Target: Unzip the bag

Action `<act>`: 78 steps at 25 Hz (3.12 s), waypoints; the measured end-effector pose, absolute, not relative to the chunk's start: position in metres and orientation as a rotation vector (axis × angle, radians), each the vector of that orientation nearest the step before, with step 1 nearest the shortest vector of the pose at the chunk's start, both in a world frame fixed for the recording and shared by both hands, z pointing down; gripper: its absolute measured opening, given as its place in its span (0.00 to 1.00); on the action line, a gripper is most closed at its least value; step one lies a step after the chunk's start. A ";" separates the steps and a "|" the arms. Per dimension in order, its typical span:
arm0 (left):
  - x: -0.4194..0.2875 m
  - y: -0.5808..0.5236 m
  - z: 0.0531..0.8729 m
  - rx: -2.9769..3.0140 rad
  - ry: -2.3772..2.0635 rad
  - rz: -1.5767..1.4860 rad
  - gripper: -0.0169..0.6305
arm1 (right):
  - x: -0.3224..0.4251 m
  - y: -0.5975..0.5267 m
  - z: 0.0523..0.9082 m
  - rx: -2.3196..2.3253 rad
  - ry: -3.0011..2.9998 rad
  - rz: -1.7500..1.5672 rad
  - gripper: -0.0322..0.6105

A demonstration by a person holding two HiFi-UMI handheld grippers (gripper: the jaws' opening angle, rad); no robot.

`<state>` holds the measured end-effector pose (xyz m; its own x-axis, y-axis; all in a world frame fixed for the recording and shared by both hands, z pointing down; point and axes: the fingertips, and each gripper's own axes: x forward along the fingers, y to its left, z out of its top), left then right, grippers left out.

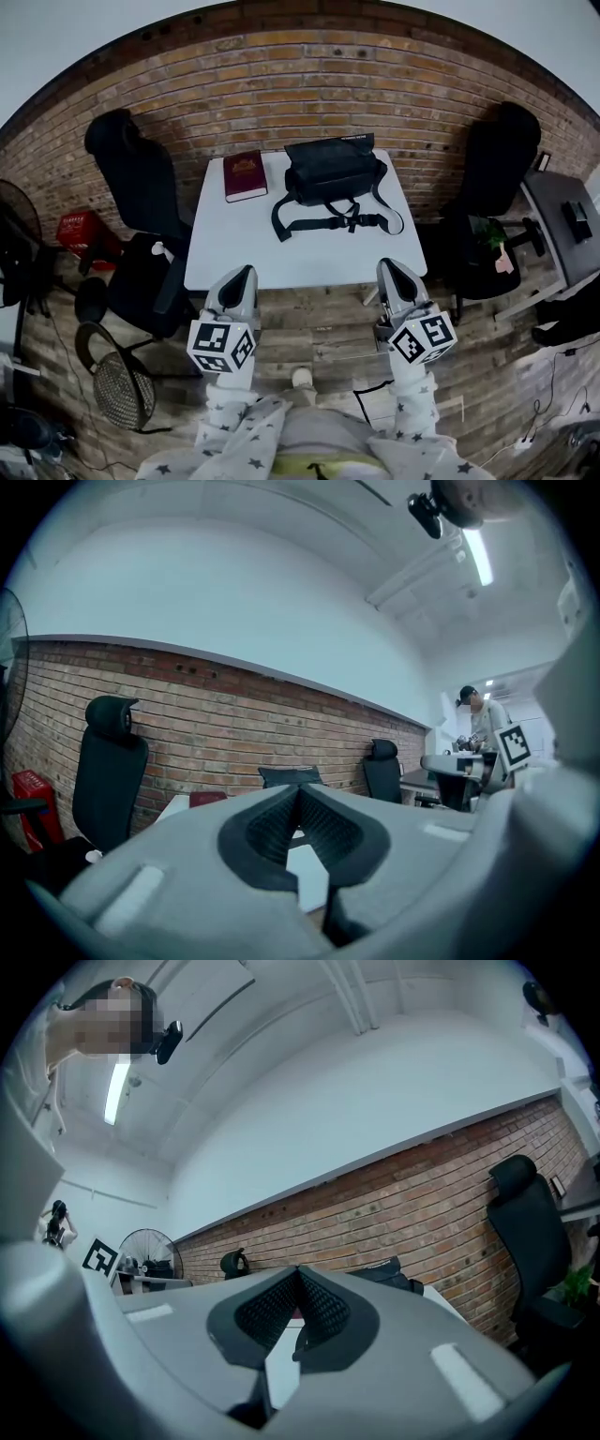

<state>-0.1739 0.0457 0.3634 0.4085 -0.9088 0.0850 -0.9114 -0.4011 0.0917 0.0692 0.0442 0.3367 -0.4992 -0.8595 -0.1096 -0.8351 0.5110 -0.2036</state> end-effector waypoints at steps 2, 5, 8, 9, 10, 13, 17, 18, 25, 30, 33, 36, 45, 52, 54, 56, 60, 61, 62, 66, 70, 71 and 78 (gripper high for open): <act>-0.175 0.024 0.361 2.547 -1.632 0.037 0.02 | 0.070 0.026 0.336 -1.469 2.545 -0.178 0.04; -0.174 -0.004 0.361 2.574 -1.597 0.040 0.02 | 0.073 0.005 0.337 -1.501 2.529 -0.175 0.05; -0.171 -0.021 0.365 2.590 -1.556 0.042 0.02 | 0.077 -0.011 0.341 -1.519 2.510 -0.192 0.05; -0.171 -0.027 0.367 2.589 -1.554 0.046 0.02 | 0.078 -0.016 0.343 -1.522 2.504 -0.196 0.05; -0.171 -0.032 0.369 2.587 -1.554 0.050 0.02 | 0.079 -0.021 0.344 -1.525 2.500 -0.197 0.05; -0.169 -0.049 0.376 2.581 -1.538 0.065 0.02 | 0.080 -0.039 0.347 -1.535 2.503 -0.200 0.05; -0.165 -0.074 0.383 2.562 -1.526 0.067 0.02 | 0.078 -0.070 0.354 -1.507 2.525 -0.205 0.05; -0.164 -0.081 0.385 2.557 -1.527 0.066 0.02 | 0.077 -0.079 0.356 -1.493 2.537 -0.203 0.05; -0.156 -0.146 0.391 2.526 -1.535 0.061 0.02 | 0.070 -0.155 0.371 -1.434 2.633 -0.238 0.05; -0.148 -0.185 0.403 2.484 -1.538 0.092 0.04 | 0.063 -0.199 0.391 -1.388 2.698 -0.307 0.12; -0.149 -0.202 0.409 2.450 -1.549 0.104 0.06 | 0.057 -0.218 0.403 -1.346 2.736 -0.356 0.13; -0.149 -0.218 0.416 2.417 -1.564 0.114 0.07 | 0.048 -0.236 0.416 -1.297 2.774 -0.407 0.15; -0.146 -0.262 0.435 2.369 -1.587 0.135 0.14 | 0.004 -0.268 0.464 -1.141 2.921 -0.532 0.19; -0.140 -0.296 0.450 2.385 -1.518 0.199 0.21 | -0.037 -0.276 0.503 -1.080 2.987 -0.649 0.25; -0.139 -0.308 0.454 2.395 -1.494 0.211 0.25 | -0.046 -0.279 0.514 -1.075 2.997 -0.683 0.26; -0.136 -0.321 0.458 2.401 -1.472 0.217 0.27 | -0.053 -0.285 0.524 -1.092 2.994 -0.701 0.26; -0.129 -0.337 0.472 2.407 -1.406 0.221 0.35 | -0.066 -0.293 0.544 -1.179 2.960 -0.728 0.26; -0.127 -0.340 0.474 2.413 -1.386 0.216 0.37 | -0.070 -0.294 0.548 -1.191 2.961 -0.734 0.26; -0.125 -0.344 0.475 2.423 -1.365 0.214 0.40 | -0.075 -0.295 0.551 -1.201 2.965 -0.735 0.26; -0.111 -0.359 0.479 2.494 -1.274 0.248 0.50 | -0.086 -0.303 0.559 -1.263 2.968 -0.702 0.25; -0.102 -0.364 0.482 2.521 -1.228 0.261 0.50 | -0.084 -0.307 0.563 -1.376 2.930 -0.677 0.20; -0.102 -0.364 0.482 2.527 -1.224 0.270 0.48 | -0.084 -0.307 0.564 -1.405 2.928 -0.662 0.18; -0.099 -0.360 0.483 2.597 -1.190 0.322 0.28 | -0.090 -0.303 0.563 -1.445 2.957 -0.595 0.09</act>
